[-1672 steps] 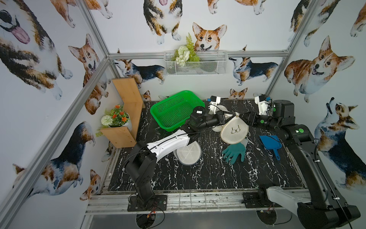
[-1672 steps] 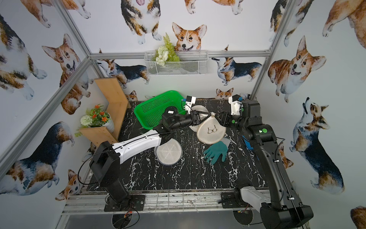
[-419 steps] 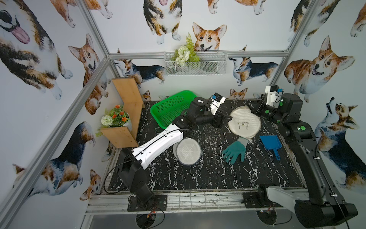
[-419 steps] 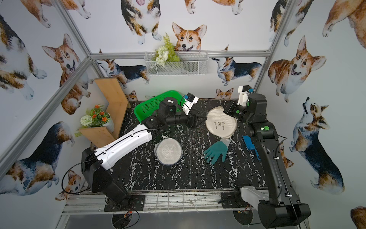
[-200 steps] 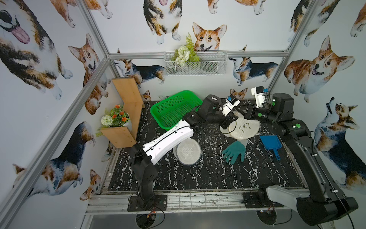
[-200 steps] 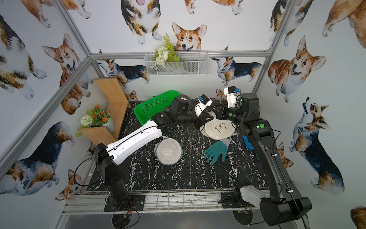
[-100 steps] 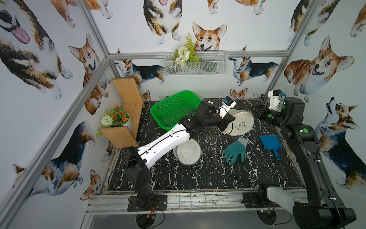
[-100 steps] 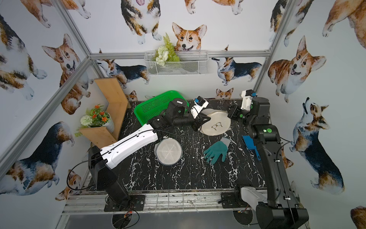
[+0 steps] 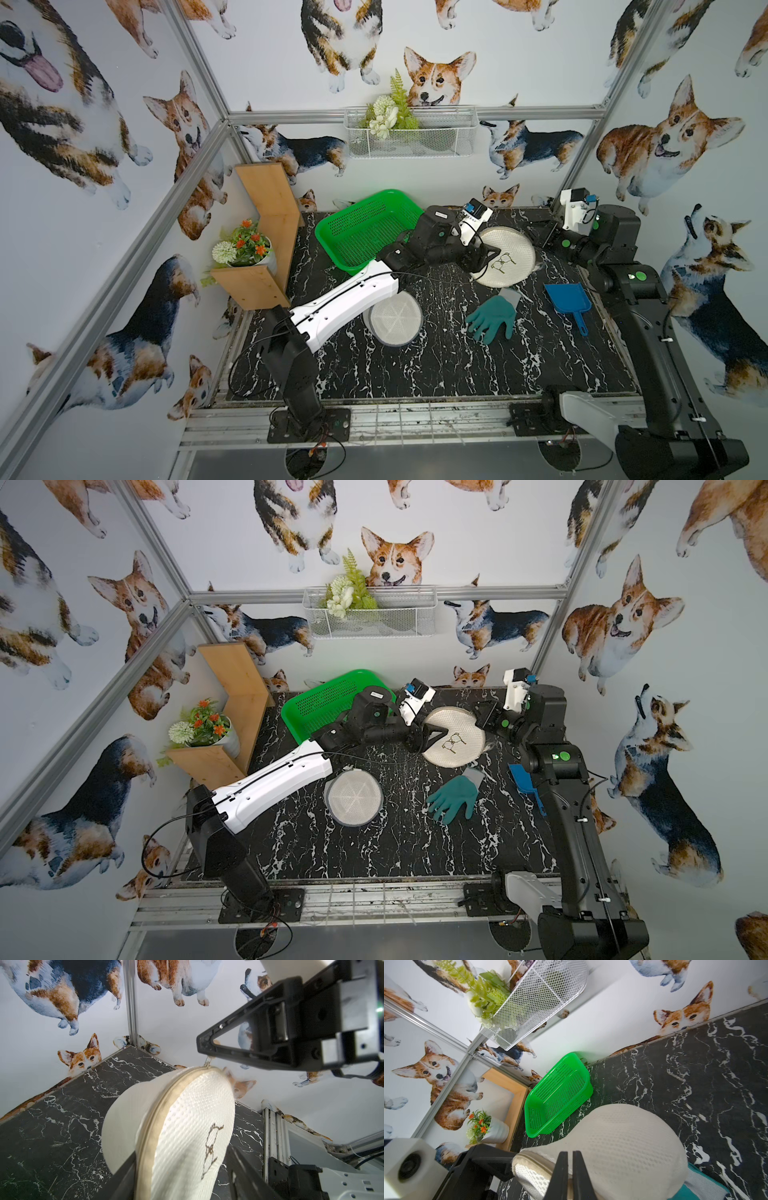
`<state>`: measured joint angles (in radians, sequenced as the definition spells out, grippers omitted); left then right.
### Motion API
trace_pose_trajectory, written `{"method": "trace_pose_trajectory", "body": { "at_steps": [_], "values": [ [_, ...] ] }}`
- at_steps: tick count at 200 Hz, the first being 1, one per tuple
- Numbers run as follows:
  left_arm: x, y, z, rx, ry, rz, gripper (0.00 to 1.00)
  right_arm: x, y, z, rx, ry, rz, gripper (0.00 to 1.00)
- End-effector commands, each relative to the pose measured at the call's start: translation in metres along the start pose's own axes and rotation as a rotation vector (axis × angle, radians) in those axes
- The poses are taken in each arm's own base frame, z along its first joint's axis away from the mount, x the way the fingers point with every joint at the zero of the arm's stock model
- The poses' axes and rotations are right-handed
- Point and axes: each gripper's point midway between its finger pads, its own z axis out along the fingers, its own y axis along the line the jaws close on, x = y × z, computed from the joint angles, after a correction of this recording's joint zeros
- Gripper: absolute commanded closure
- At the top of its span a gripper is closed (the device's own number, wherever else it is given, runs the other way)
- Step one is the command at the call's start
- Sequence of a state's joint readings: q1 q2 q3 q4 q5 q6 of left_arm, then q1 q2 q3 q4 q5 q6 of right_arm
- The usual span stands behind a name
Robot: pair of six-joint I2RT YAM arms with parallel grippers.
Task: Turn the laundry bag inside out
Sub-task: Zip the zipper on the laundry bag.
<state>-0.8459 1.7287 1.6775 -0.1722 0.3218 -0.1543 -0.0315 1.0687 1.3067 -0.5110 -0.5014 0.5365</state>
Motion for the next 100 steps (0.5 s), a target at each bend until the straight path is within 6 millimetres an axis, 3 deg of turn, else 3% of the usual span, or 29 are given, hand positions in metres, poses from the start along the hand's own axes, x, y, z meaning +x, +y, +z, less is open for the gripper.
{"method": "trace_pose_trajectory", "body": {
  "at_steps": [1,28,78,100],
  "values": [
    [-0.004,-0.003,0.001,0.016,0.008,0.049,0.33,0.001,0.024,0.001,-0.093,0.015,-0.069,1.00],
    [-0.003,0.002,0.003,-0.011,0.037,0.073,0.31,0.007,0.024,0.003,-0.071,0.043,-0.109,1.00],
    [0.031,0.021,-0.004,-0.115,0.186,0.101,0.31,-0.004,0.019,-0.002,-0.008,0.005,-0.138,1.00],
    [0.032,0.020,-0.009,-0.119,0.197,0.110,0.28,-0.002,0.019,0.000,-0.013,0.022,-0.149,1.00]
  ]
}}
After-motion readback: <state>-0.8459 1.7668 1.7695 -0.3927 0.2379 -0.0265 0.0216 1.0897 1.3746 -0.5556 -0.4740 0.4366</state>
